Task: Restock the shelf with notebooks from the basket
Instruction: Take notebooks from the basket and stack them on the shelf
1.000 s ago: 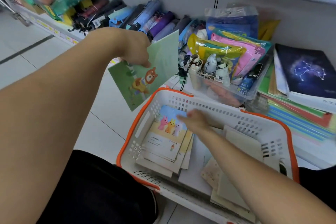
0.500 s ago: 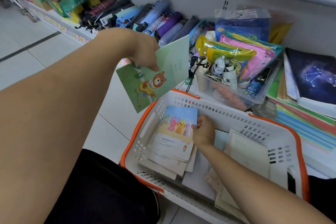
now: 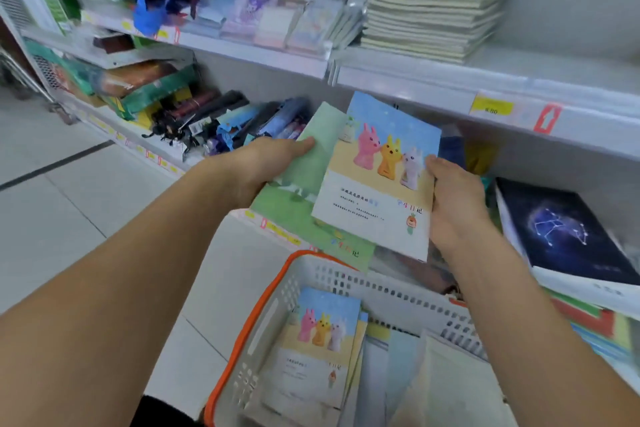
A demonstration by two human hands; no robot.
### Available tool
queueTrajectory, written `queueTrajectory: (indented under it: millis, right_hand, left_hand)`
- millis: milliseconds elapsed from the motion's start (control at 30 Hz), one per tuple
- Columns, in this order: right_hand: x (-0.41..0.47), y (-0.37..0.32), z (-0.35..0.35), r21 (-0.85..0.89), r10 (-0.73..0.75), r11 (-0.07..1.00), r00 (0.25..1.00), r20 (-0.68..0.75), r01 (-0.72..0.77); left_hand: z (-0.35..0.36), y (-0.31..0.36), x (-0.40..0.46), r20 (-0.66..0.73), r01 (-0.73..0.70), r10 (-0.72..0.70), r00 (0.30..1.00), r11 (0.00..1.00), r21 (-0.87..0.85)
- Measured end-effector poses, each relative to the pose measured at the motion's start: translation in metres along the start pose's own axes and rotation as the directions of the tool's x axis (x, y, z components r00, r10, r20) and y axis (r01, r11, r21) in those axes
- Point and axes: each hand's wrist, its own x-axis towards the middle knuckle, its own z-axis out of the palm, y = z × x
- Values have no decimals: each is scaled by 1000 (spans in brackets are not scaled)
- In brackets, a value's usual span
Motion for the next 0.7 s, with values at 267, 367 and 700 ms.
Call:
queueTrajectory:
  millis: [267, 367, 700]
  right_hand:
    - [-2, -69, 38, -29, -54, 998, 998, 14, 54]
    - [-9, -87, 35, -54, -43, 997, 995, 96, 48]
    - [-31, -112, 30, -178, -179, 954, 936, 303, 240]
  left_hand:
    - [30, 33, -21, 244, -153, 193, 950, 973, -174]
    - [28, 40, -23, 187, -241, 289, 939, 939, -244]
    - [55, 53, -26, -13, -366, 371, 929, 911, -188]
